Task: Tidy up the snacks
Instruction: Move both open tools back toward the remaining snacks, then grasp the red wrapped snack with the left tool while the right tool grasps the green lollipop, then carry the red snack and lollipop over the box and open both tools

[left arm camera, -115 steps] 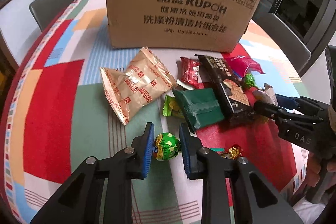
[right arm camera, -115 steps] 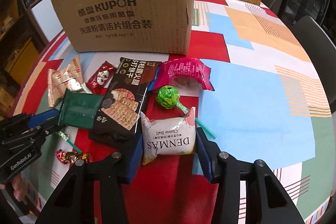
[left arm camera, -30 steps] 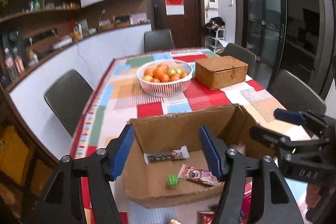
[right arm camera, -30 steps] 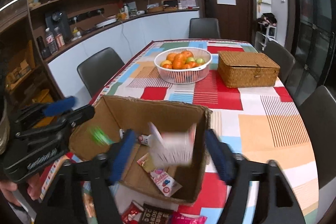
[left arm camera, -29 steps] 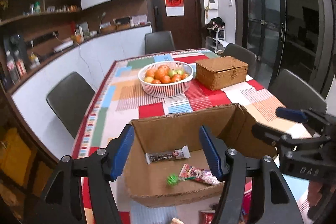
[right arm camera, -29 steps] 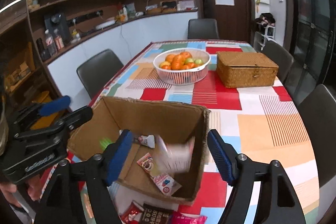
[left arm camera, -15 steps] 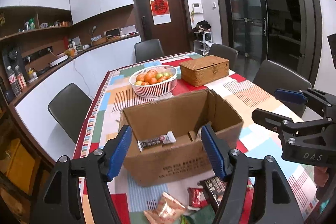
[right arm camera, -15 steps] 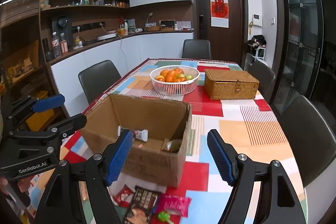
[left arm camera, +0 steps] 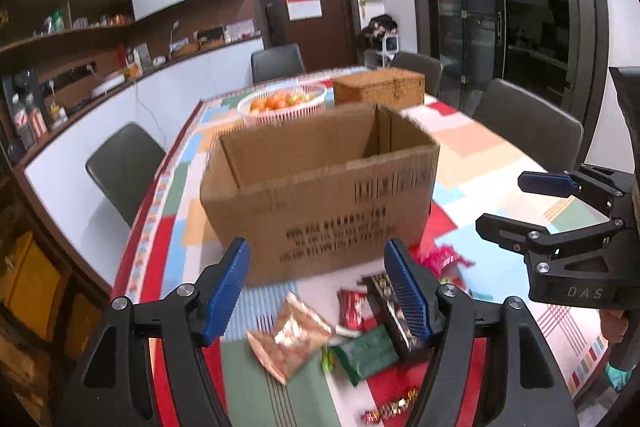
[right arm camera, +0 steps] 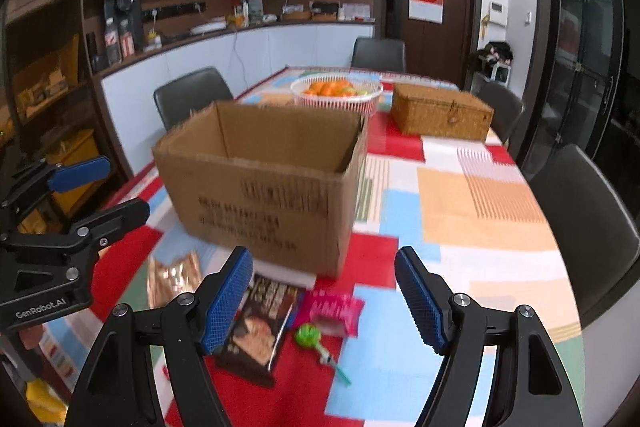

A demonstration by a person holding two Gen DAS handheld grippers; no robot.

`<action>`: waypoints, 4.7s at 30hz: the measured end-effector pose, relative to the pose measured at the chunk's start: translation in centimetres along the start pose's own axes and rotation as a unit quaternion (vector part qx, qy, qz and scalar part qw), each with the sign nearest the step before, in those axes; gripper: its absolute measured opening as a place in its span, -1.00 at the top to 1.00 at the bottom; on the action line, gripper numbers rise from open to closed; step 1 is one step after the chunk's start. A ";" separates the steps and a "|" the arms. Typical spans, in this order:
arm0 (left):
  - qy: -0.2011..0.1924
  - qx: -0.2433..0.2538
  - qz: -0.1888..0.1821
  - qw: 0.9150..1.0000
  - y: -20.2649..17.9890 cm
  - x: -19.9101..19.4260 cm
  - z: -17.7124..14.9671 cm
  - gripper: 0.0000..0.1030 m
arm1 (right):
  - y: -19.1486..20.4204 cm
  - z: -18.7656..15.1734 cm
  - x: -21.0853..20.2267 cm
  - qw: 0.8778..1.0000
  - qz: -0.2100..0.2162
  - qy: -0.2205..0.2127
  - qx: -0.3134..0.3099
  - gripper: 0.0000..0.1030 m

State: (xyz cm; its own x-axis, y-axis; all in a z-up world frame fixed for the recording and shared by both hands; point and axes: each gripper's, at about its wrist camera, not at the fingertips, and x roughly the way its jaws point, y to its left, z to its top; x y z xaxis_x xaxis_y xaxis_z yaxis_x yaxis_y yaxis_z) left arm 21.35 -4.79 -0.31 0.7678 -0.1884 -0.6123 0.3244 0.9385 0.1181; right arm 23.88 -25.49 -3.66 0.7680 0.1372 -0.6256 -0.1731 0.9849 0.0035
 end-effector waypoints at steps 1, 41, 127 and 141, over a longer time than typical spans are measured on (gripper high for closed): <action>0.006 -0.002 -0.002 1.000 0.1 0.1 -0.5 -0.33 | 0.0 -0.4 0.2 1.000 0.000 0.007 0.001 -0.44; 0.152 0.019 -0.082 0.985 -1.2 11.9 -5.2 0.09 | -0.4 -7.2 9.1 0.984 0.045 0.171 0.037 -0.14; -0.091 -0.003 -0.038 0.995 3.0 -1.3 9.9 0.57 | 2.1 8.6 -0.9 0.994 0.087 -0.071 0.012 0.47; -0.027 -0.030 -0.034 0.999 5.6 6.1 13.0 0.57 | 0.9 12.9 5.1 0.996 0.079 -0.033 0.032 0.47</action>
State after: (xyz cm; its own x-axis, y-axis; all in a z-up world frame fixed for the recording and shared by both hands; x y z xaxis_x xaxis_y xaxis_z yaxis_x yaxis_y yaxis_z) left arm 35.05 -4.42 6.82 0.7744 -0.2652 -0.5745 0.3442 0.9384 0.0307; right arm 35.59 -22.57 3.21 0.7732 0.2955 -0.5611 -0.2567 0.9549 0.1492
